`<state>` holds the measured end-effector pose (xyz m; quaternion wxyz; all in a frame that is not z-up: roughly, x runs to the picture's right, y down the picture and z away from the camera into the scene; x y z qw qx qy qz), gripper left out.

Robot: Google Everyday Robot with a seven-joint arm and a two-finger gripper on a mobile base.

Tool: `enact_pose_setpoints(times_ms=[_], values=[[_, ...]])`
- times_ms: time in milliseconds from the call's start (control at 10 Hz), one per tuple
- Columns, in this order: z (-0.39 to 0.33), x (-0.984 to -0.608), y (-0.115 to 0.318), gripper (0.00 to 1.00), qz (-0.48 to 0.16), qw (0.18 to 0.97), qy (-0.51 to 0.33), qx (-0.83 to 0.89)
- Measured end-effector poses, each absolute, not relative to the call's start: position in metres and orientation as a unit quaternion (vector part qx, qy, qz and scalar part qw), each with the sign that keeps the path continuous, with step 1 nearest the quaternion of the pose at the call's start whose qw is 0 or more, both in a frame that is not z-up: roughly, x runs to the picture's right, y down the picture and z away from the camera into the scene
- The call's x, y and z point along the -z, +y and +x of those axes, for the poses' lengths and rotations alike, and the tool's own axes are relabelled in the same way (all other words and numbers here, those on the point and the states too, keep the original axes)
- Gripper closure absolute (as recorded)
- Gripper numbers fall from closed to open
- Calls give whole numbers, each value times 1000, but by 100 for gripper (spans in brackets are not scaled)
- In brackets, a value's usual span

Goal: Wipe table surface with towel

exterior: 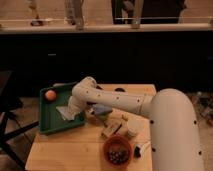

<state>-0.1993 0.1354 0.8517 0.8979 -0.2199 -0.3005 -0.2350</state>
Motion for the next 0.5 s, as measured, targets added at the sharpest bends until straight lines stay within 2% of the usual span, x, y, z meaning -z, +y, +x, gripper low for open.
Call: enact_pose_setpoints(times_ms=[200,500], values=[[-204,-854,136,23,-222,897,-300,236],[-214,-856,135,20,-242,890,-298,245]])
